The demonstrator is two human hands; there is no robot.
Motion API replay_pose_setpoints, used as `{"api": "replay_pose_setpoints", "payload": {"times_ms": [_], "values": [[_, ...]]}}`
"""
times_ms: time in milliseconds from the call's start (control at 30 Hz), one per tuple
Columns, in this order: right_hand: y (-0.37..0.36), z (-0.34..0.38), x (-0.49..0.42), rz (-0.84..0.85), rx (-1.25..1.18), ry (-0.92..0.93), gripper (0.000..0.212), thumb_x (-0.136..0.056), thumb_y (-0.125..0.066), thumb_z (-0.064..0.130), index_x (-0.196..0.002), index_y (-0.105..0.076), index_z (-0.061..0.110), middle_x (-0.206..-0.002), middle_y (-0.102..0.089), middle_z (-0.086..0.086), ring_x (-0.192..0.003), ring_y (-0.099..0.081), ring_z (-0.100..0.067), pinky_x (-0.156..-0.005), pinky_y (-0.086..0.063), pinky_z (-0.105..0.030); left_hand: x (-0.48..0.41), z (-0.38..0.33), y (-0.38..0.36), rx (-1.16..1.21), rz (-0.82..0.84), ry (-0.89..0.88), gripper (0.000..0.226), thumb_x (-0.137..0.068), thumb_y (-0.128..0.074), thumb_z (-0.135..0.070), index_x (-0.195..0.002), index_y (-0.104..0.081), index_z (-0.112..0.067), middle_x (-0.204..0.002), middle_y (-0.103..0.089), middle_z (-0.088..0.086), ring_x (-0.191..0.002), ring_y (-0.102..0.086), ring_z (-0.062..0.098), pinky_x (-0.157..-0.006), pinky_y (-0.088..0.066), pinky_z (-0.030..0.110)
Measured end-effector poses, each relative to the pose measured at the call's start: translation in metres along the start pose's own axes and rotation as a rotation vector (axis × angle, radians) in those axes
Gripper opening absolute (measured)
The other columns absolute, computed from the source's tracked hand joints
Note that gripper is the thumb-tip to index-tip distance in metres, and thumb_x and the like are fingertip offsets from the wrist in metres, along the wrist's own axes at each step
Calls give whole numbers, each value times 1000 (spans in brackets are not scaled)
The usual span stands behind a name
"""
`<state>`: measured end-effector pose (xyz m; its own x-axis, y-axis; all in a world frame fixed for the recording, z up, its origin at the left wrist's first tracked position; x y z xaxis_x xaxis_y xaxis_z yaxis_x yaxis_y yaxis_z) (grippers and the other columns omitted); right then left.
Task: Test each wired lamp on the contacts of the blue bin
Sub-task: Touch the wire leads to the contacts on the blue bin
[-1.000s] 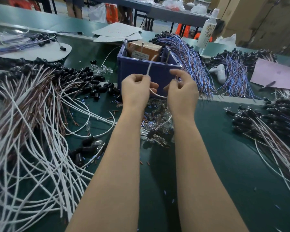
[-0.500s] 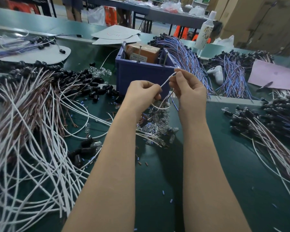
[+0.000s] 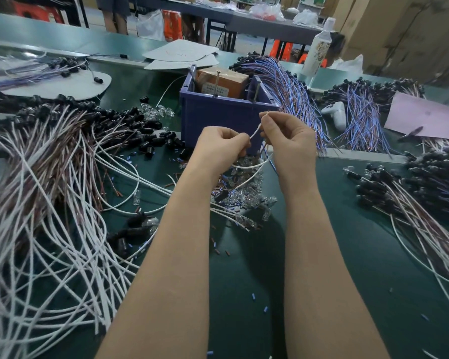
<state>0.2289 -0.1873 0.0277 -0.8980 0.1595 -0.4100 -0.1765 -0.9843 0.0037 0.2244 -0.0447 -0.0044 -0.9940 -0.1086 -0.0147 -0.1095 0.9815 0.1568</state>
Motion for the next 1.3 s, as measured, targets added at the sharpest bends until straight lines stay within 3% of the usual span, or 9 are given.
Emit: {"api": "replay_pose_setpoints", "payload": {"times_ms": [200, 500, 667, 800, 1000, 1200, 1300], "values": [[4, -3, 1, -60, 7, -21, 15, -90, -63, 12, -77, -65, 21, -70, -62, 5, -65, -57, -7, -66, -48, -19, -1, 3, -3, -18, 13, 17, 18, -85, -59, -19, -69, -67, -17, -51, -53, -11, -47, -42, 4, -45, -34, 16], [11, -10, 1, -147, -90, -72, 17, -90, -62, 11, -75, -62, 19, -68, -60, 6, -59, -54, -2, -61, -47, -15, -3, 5, -3, -44, 18, 23, 18, -84, -59, -20, -68, -68, -17, -49, -53, -12, -47, -43, 4, -40, -34, 12], [22, -7, 3, -279, 199, -13, 21, -89, -59, 15, -70, -59, 24, -67, -61, 5, -66, -57, -11, -70, -49, -27, -2, 1, -4, -110, 9, -15, 17, -82, -59, -19, -71, -70, -12, -51, -53, -8, -47, -43, 5, -39, -35, 10], [23, 1, 3, -303, 402, 55, 12, -89, -61, 19, -79, -66, 15, -65, -56, 14, -61, -51, 2, -63, -39, -8, -2, -7, -4, -185, -4, -64, 17, -81, -59, -18, -69, -70, -10, -54, -58, -5, -53, -49, 8, -55, -41, 21], [19, 0, 2, -258, 499, 19, 18, -88, -64, 25, -84, -71, 9, -70, -60, 5, -67, -54, -6, -59, -36, -5, 0, -15, 1, -336, -57, -127, 13, -83, -58, -18, -78, -69, -11, -72, -69, 3, -68, -59, 17, -71, -52, 32], [22, -3, 3, -292, 527, -24, 21, -88, -60, 20, -78, -72, 6, -64, -60, 3, -63, -54, -9, -56, -34, -10, 4, -21, -1, -439, -64, -158, 10, -83, -57, -19, -80, -66, -15, -76, -69, 2, -79, -65, 20, -76, -54, 33], [23, -12, 3, -279, 452, -98, 24, -89, -56, 17, -71, -70, 8, -64, -64, -2, -63, -57, -13, -66, -46, -22, 5, -22, -2, -457, -58, -156, 10, -84, -57, -20, -80, -66, -16, -77, -69, 2, -79, -65, 19, -76, -55, 33]]}}
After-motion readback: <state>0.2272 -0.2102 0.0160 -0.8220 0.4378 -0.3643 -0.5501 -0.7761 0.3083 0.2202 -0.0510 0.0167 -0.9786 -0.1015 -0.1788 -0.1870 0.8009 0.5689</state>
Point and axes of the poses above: each hand's wrist, its own x-axis away from the middle knuckle, its own y-axis out of the back of the hand, z = x × y, the point moved 9 cm from there along -x, towards the middle knuckle
